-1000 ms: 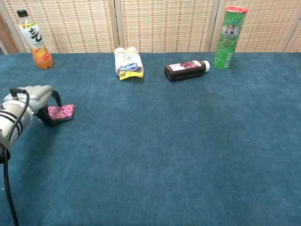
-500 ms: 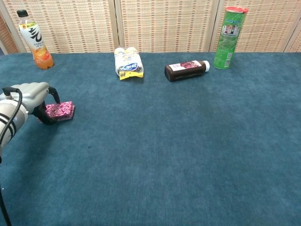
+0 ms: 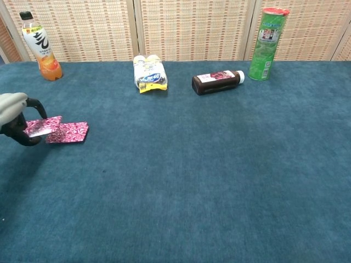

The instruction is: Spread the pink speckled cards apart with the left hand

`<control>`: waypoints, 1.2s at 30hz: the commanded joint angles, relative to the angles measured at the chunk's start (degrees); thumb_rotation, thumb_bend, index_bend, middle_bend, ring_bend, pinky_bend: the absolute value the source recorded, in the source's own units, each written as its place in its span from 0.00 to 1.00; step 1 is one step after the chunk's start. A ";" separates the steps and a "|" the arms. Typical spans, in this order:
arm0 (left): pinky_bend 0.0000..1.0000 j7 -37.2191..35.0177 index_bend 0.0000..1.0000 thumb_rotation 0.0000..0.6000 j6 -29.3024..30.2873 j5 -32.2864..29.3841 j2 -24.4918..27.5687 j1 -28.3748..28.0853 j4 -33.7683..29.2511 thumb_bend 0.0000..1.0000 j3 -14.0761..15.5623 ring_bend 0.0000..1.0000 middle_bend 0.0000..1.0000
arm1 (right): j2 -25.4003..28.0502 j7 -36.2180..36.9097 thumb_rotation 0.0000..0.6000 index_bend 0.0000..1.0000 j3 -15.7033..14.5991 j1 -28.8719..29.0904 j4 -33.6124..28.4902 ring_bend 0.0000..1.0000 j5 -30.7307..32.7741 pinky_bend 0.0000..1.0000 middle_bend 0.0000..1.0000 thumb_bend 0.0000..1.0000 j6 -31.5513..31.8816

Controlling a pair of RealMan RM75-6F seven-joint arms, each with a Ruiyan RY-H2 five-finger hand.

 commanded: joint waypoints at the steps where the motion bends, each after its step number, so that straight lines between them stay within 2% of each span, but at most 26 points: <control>1: 1.00 -1.58 0.47 1.00 0.49 2.31 2.31 1.69 -0.82 0.33 1.72 1.00 1.00 | 0.03 -0.12 1.00 0.12 -0.11 0.03 -0.18 0.00 0.02 0.31 0.01 0.42 -0.21; 8: 1.00 -5.60 0.48 1.00 -2.05 5.39 5.42 4.54 2.90 0.33 5.29 1.00 1.00 | -0.03 -0.50 1.00 0.12 -0.09 0.14 -0.25 0.00 0.12 0.31 0.01 0.42 -0.42; 13: 1.00 -8.43 0.47 1.00 -4.07 6.43 5.05 5.72 7.24 0.33 6.23 1.00 1.00 | -0.11 -0.75 1.00 0.12 -0.13 0.19 -0.32 0.00 0.14 0.31 0.01 0.42 -0.58; 20: 1.00 -9.05 0.31 1.00 -5.71 6.90 3.83 6.31 10.46 0.33 6.38 1.00 1.00 | -0.12 -1.09 1.00 0.12 -0.09 0.29 -0.48 0.00 0.45 0.31 0.01 0.42 -0.92; 29: 1.00 -8.07 0.22 1.00 -6.27 7.23 3.88 6.78 9.35 0.31 6.08 1.00 1.00 | -0.05 -0.85 1.00 0.12 -0.11 0.18 -0.48 0.00 0.36 0.31 0.01 0.42 -0.67; 36: 1.00 -8.39 0.21 1.00 -4.95 9.18 4.99 6.81 4.17 0.30 5.10 1.00 1.00 | -0.05 -0.70 1.00 0.12 -0.10 0.17 -0.43 0.00 0.30 0.31 0.01 0.42 -0.57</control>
